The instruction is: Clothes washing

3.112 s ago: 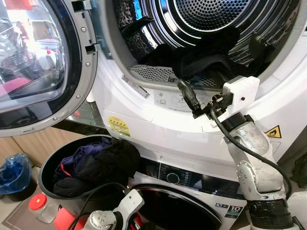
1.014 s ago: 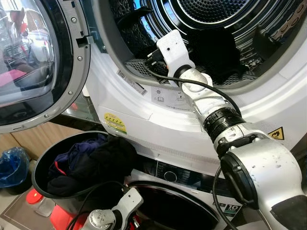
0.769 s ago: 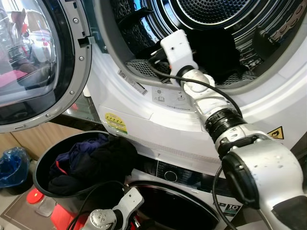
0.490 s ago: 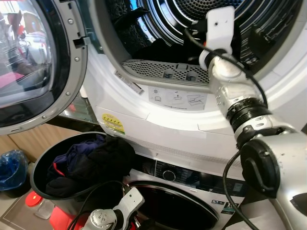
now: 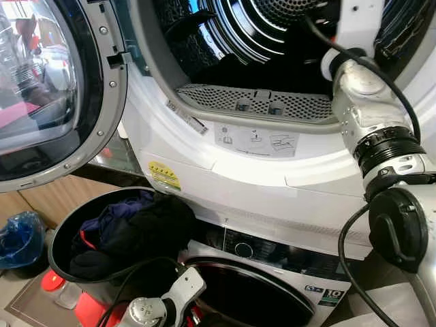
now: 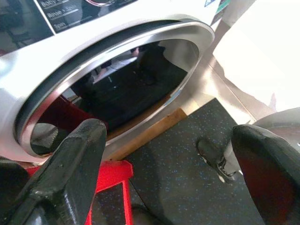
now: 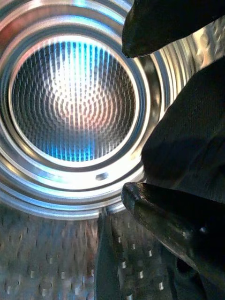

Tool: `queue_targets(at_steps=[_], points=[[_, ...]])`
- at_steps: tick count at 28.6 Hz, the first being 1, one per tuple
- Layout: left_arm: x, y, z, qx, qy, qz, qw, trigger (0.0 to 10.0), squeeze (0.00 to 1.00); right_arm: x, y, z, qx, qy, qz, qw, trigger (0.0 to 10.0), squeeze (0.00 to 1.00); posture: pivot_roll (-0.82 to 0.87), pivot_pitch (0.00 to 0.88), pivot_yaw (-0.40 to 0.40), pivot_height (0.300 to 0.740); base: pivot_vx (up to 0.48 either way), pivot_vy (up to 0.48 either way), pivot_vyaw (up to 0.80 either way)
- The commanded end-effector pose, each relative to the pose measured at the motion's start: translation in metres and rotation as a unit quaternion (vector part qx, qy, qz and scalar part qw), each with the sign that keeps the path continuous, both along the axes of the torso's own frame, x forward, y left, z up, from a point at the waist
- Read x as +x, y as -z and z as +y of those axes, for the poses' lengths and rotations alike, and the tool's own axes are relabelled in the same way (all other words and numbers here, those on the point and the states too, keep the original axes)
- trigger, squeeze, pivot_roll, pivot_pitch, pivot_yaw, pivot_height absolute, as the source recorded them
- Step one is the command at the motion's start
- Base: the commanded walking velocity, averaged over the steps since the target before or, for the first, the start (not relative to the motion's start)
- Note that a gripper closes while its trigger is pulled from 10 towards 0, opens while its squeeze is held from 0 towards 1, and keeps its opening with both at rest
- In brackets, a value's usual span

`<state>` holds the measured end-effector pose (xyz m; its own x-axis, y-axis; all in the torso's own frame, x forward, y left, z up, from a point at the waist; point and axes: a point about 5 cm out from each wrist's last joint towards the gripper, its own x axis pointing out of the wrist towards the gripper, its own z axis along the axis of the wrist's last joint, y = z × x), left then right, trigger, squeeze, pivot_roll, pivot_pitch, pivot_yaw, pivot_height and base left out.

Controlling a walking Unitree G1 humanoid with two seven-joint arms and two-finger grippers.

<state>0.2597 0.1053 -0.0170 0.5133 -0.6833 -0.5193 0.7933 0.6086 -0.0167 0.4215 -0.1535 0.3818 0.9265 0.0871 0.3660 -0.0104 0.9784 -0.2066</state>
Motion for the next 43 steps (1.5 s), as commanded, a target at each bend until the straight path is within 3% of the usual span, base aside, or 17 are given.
queue_targets(at_steps=[1, 5, 7, 12, 18, 22, 25, 26, 27, 32, 34, 35, 36, 38, 39, 40, 43], points=[[-0.002, 0.003, 0.005, 0.012, 0.002, 0.009, 1.000, 10.0, 0.00, -0.006, -0.014, -0.018, -0.015, -0.007, -0.023, 1.000, 10.0, 0.00, -0.06, 0.000, 0.100, 0.740, 0.000, 0.000, 0.00], [-0.002, 0.003, 0.004, 0.011, 0.001, 0.010, 1.000, 10.0, 0.00, -0.008, -0.009, -0.028, -0.014, -0.025, -0.029, 0.999, 10.0, 0.00, -0.08, 0.000, 0.104, 0.740, 0.000, 0.000, 0.00], [-0.002, 0.003, 0.003, 0.009, 0.000, 0.012, 1.000, 10.0, 0.00, -0.015, -0.004, -0.033, 0.017, -0.085, -0.035, 0.996, 10.0, 0.00, -0.09, 0.000, 0.106, 0.740, 0.000, 0.000, 0.00], [-0.002, 0.003, 0.003, 0.007, 0.000, 0.012, 1.000, 10.0, 0.00, -0.029, 0.008, -0.034, 0.015, -0.130, -0.043, 0.991, 10.0, 0.00, -0.09, 0.000, 0.107, 0.740, 0.000, 0.000, 0.00], [-0.003, 0.003, 0.002, 0.004, -0.002, 0.014, 1.000, 10.0, 0.00, -0.066, 0.034, -0.012, 0.059, -0.295, -0.045, 0.953, 10.0, 0.00, -0.09, 0.003, 0.110, 0.740, 0.000, 0.000, 0.00], [-0.003, 0.003, 0.002, 0.003, -0.002, 0.015, 1.000, 10.0, 0.00, -0.095, 0.045, 0.005, 0.050, -0.399, -0.040, 0.915, 10.0, 0.00, -0.10, 0.004, 0.110, 0.740, 0.000, 0.000, 0.00], [-0.003, 0.003, 0.001, 0.002, -0.002, 0.014, 1.000, 10.0, 0.00, -0.119, 0.047, 0.018, 0.044, -0.492, -0.067, 0.867, 10.0, 0.00, -0.10, 0.003, 0.107, 0.740, 0.000, 0.000, 0.00], [-0.003, 0.003, 0.001, 0.002, -0.002, 0.014, 1.000, 10.0, 0.00, -0.119, 0.047, 0.018, 0.044, -0.492, -0.067, 0.867, 10.0, 0.00, -0.10, 0.003, 0.107, 0.740, 0.000, 0.000, 0.00], [-0.002, 0.003, 0.001, 0.002, -0.002, 0.014, 1.000, 10.0, 0.00, -0.127, 0.049, 0.022, 0.042, -0.516, -0.071, 0.852, 10.0, 0.00, -0.10, 0.004, 0.106, 0.740, 0.000, 0.000, 0.00], [-0.002, 0.003, 0.000, -0.001, -0.003, 0.015, 1.000, 10.0, 0.00, -0.158, 0.078, 0.048, 0.059, -0.606, -0.023, 0.793, 10.0, 0.00, -0.10, 0.002, 0.103, 0.740, 0.000, 0.000, 0.00], [-0.002, 0.003, -0.001, -0.001, -0.004, 0.015, 1.000, 10.0, 0.00, -0.171, 0.090, 0.062, 0.069, -0.645, -0.003, 0.761, 10.0, 0.00, -0.10, 0.005, 0.103, 0.740, 0.000, 0.000, 0.00], [-0.002, 0.003, -0.001, -0.002, -0.004, 0.015, 1.000, 10.0, 0.00, -0.179, 0.096, 0.071, 0.088, -0.671, 0.008, 0.736, 10.0, 0.00, -0.11, 0.003, 0.102, 0.740, 0.000, 0.000, 0.00], [-0.002, 0.003, -0.001, -0.002, -0.005, 0.015, 1.000, 10.0, 0.00, -0.192, 0.105, 0.082, 0.108, -0.707, 0.024, 0.699, 10.0, 0.00, -0.10, 0.004, 0.101, 0.740, 0.000, 0.000, 0.00], [-0.002, 0.002, -0.002, -0.002, -0.005, 0.015, 1.000, 10.0, 0.00, -0.203, 0.120, 0.095, 0.128, -0.737, 0.053, 0.662, 10.0, 0.00, -0.11, 0.000, 0.100, 0.740, 0.000, 0.000, 0.00], [-0.001, 0.002, -0.002, -0.002, -0.005, 0.015, 1.000, 10.0, 0.00, -0.207, 0.132, 0.101, 0.128, -0.744, 0.076, 0.652, 10.0, 0.00, -0.10, 0.001, 0.099, 0.740, 0.000, 0.000, 0.00], [-0.001, 0.002, -0.002, -0.002, -0.005, 0.015, 1.000, 10.0, 0.00, -0.207, 0.137, 0.103, 0.123, -0.743, 0.086, 0.652, 10.0, 0.00, -0.10, 0.001, 0.098, 0.740, 0.000, 0.000, 0.00], [0.000, 0.001, -0.002, -0.001, -0.006, 0.012, 1.000, 10.0, 0.00, -0.197, 0.186, 0.108, 0.117, -0.703, 0.178, 0.678, 10.0, 0.00, -0.09, 0.000, 0.093, 0.740, 0.000, 0.000, 0.00]])
